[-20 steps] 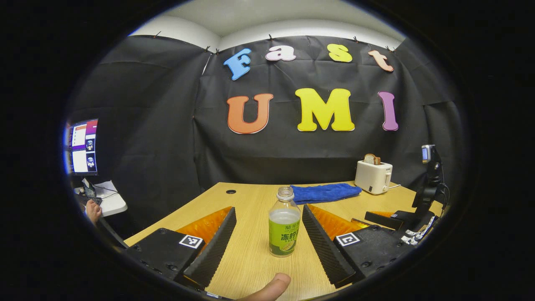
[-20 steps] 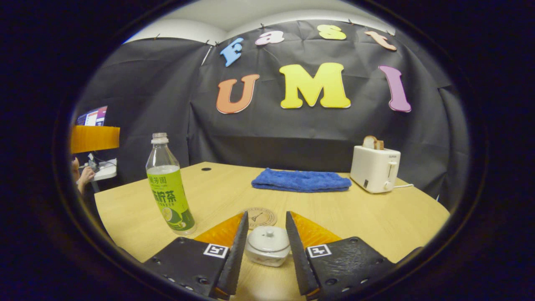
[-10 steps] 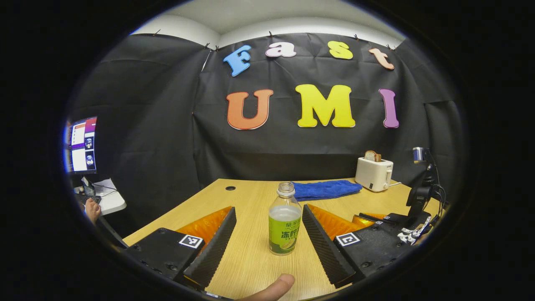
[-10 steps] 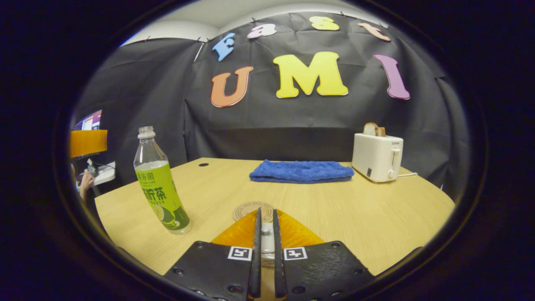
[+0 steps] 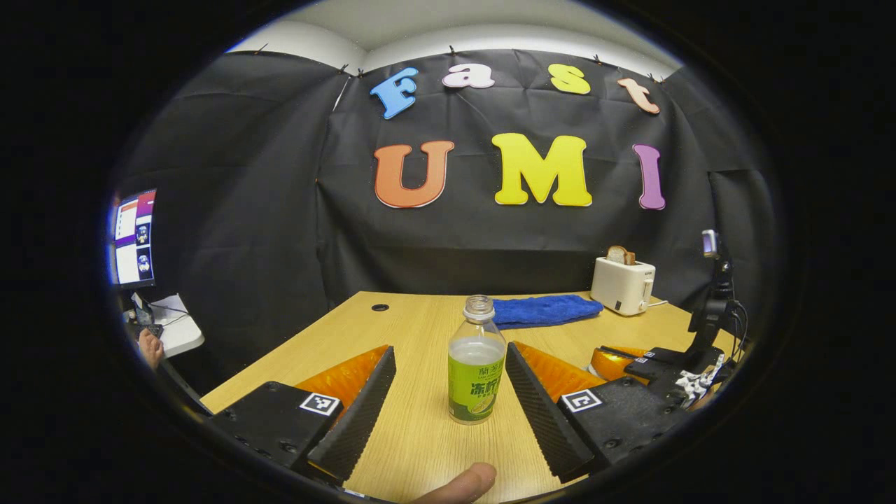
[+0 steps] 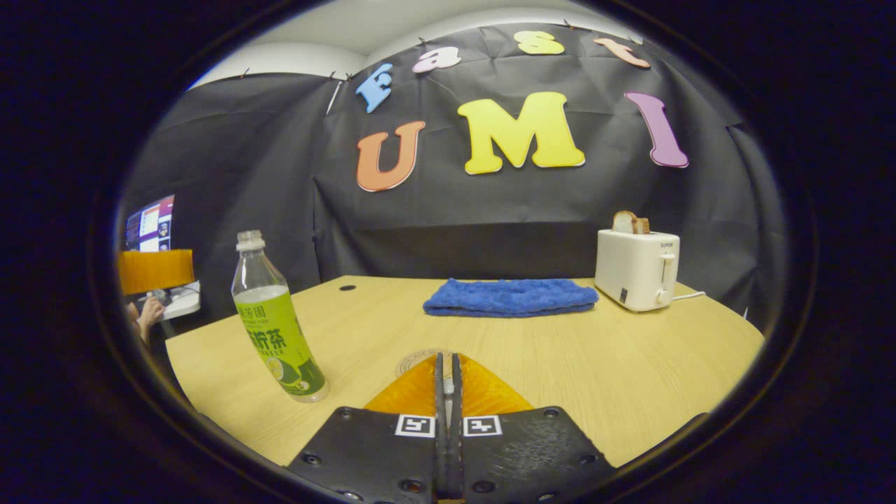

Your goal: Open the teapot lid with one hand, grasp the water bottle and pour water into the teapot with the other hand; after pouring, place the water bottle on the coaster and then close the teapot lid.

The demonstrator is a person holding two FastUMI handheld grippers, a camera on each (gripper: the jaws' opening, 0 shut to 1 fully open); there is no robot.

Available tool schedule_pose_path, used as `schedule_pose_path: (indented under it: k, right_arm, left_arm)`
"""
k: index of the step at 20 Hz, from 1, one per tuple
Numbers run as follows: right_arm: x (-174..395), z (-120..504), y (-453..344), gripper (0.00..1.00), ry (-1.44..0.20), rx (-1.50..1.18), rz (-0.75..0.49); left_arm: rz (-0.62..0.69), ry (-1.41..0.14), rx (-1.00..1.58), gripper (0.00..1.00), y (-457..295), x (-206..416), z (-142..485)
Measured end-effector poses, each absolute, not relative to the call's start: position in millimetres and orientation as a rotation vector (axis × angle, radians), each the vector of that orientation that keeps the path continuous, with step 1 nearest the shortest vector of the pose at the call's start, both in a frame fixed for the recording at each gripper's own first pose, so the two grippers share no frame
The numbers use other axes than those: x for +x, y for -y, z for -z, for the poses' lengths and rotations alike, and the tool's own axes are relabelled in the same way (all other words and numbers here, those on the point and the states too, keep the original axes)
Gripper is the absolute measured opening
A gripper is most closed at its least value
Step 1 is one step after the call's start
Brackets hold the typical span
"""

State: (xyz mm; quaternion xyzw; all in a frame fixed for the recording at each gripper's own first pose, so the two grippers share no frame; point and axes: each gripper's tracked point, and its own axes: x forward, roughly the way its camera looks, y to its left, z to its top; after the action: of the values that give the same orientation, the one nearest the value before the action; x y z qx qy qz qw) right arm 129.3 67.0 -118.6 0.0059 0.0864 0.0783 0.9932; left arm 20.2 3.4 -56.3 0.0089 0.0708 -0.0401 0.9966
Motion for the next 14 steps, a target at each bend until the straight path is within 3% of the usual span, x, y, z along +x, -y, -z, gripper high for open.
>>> schedule_pose_path:
  k: [6,14]
  right_arm:
    - [99.8,52.8,-13.8,0.00,-0.060,-0.027,-0.080]
    - [56.5,13.9,63.1,0.00,-0.011,-0.055,-0.014]
  left_arm:
    - [0.076,-0.035,-0.020,0.99,-1.9,27.6,37.4]
    - [0.177,-0.083,-0.007,0.96,36.4,36.4,69.3]
